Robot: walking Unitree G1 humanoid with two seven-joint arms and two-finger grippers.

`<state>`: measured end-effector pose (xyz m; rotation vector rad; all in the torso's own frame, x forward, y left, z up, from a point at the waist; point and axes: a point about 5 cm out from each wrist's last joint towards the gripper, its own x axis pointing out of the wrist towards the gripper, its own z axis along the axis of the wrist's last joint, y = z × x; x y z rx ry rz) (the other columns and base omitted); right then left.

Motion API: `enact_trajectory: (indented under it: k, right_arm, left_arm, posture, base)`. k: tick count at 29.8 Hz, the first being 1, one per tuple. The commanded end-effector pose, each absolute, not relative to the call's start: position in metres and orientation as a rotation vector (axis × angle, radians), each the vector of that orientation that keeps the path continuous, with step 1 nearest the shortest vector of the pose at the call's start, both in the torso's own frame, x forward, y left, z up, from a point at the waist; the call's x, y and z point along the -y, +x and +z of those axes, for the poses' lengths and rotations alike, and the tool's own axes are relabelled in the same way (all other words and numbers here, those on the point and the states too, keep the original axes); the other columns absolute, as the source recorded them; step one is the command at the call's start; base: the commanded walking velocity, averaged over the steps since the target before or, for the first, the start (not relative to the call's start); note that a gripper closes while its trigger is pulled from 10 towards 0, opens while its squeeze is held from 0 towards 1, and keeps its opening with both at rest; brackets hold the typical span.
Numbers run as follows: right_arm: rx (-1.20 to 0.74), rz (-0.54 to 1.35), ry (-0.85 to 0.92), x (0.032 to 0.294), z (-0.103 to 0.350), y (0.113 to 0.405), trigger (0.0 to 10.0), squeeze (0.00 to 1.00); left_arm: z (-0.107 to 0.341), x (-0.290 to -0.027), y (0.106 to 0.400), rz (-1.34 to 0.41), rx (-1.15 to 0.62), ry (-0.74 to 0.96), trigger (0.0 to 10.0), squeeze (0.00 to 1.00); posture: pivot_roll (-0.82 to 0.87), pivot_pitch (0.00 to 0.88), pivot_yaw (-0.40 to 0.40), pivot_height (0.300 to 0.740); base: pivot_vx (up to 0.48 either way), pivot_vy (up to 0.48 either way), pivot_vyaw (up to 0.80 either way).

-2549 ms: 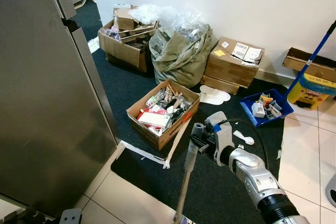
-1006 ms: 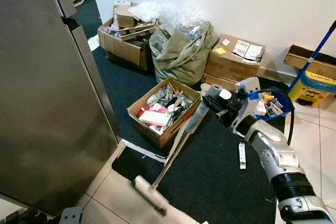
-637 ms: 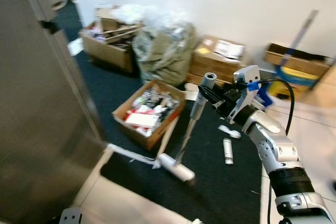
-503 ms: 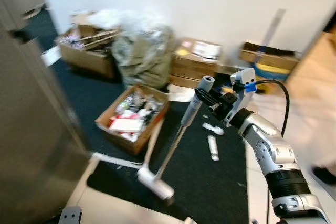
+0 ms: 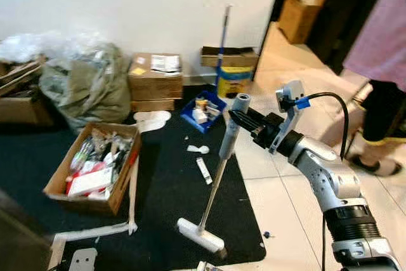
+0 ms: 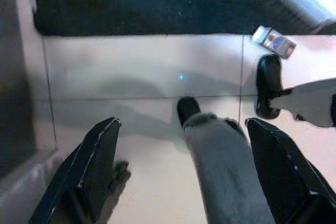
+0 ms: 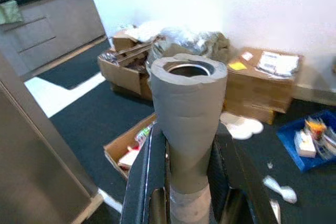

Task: Sweep floor

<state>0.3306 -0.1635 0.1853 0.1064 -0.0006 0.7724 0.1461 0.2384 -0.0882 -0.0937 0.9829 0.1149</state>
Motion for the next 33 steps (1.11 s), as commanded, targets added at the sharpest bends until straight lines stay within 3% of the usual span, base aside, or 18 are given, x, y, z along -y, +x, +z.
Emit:
enact_trajectory:
  k: [1,6,33]
  right_arm:
    - [-0.004,0.858,0.118,0.149,0.187,0.325,10.0,0.0]
    - [-0.015,0.882,0.125,0.145,0.186,0.323,10.0,0.0]
    - [-0.097,0.956,0.043,0.129,0.17,0.316,10.0,0.0]
  left_arm:
    - [-0.093,-0.239,0.134,0.132,-1.035,-0.097,10.0,0.0]
    - [-0.093,-0.239,0.134,0.135,-1.038,-0.096,10.0,0.0]
    - [-0.093,-0.238,0.135,0.134,-1.039,-0.086,10.0,0.0]
  posture:
    - [-0.07,0.065,0.002,0.74]
    - [-0.06,0.063,0.002,0.74]
    - [-0.07,0.059,-0.005,0.74]
  base:
    - [0.0,0.0,0.0]
    - [0.0,0.0,0.0]
    - [-0.296,0.0,0.0]
